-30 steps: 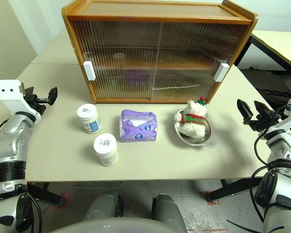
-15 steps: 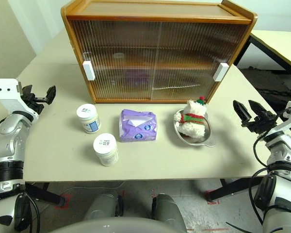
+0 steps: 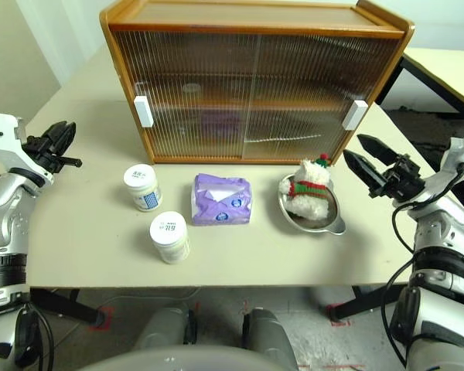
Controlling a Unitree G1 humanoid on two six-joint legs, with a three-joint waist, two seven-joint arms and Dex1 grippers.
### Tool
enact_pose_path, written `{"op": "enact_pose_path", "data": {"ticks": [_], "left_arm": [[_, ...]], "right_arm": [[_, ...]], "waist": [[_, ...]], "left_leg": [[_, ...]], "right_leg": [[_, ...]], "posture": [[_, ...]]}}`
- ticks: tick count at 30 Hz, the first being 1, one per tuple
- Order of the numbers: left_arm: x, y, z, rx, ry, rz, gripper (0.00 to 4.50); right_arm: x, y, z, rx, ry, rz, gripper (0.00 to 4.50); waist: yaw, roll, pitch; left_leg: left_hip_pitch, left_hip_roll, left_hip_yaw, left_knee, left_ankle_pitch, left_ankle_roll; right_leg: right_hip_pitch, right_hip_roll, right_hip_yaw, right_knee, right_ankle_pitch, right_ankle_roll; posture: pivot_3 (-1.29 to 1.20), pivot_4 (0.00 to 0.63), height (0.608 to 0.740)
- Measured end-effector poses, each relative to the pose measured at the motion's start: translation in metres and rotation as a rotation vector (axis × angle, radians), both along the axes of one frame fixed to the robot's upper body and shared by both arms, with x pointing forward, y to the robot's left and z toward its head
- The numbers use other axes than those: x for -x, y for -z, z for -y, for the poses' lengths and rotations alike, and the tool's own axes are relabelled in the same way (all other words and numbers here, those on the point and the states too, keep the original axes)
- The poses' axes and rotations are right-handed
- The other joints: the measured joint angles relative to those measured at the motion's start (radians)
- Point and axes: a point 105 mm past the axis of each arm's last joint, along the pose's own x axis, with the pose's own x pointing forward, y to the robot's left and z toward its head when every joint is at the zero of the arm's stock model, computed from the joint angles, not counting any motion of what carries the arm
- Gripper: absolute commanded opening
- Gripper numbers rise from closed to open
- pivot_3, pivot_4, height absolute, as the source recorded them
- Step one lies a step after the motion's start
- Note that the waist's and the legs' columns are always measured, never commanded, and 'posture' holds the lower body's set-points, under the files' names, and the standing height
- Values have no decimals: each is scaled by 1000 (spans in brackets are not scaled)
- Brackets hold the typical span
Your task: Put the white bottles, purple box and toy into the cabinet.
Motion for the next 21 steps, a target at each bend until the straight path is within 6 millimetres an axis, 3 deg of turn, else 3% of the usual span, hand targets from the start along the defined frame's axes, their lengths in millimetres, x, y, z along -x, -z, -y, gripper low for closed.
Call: {"op": "enact_pose_path", "data": {"ticks": [4,9,15,21], "left_arm": [[2,-8,30,-4,111,11,44],[-1,1,60,-9,210,-22,44],[-12,-13,68,-41,223,13,44],[-22,-2,77,-37,231,-15,44]], "right_arm": [[2,-9,-17,4,-55,23,4500],[13,-5,-35,41,-136,-14,4500],[24,7,-52,87,-225,-58,4500],[24,6,-64,91,-245,-44,4500]], "waist": [[3,1,0],[2,2,0],[-4,2,0],[-4,2,0]], "left_leg": [[0,0,-1,0,0,0],[0,-1,0,0,0,0],[0,-1,0,1,0,0],[0,-1,0,1,0,1]], "right_leg": [[0,0,-1,1,0,0],[0,1,0,1,0,0],[0,2,1,0,0,0],[0,2,1,0,0,0]], "posture": [[184,10,740],[171,10,740],[166,4,740],[139,0,740]]}}
